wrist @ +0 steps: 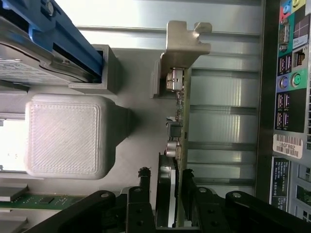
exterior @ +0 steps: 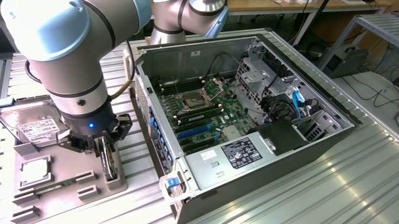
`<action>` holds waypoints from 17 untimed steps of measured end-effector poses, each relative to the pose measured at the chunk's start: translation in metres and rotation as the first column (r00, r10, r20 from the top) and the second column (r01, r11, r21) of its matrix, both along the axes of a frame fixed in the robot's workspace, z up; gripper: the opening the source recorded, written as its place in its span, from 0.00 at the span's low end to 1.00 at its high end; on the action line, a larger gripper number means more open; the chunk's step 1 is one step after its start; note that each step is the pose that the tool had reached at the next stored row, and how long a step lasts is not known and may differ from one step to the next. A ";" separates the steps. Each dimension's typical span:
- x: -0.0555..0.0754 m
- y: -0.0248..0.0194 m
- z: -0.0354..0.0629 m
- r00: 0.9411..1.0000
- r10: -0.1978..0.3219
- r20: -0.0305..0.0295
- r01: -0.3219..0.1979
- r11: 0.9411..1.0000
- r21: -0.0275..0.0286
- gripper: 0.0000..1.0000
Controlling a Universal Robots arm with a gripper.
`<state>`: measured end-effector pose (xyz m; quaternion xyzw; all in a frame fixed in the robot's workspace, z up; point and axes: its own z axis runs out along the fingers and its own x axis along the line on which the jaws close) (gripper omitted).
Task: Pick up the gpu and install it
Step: 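Pick up the gpu and move the gpu toward the slot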
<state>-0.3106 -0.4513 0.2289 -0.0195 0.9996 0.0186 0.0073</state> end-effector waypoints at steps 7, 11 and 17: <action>0.000 0.0000 0.0000 1.000 0.000 0.000 0.000 1.000 0.000 0.38; -0.001 -0.0001 -0.0004 1.000 0.000 0.005 0.000 1.000 0.001 0.38; -0.002 -0.0005 -0.0005 1.000 0.001 0.006 -0.001 1.000 0.004 0.38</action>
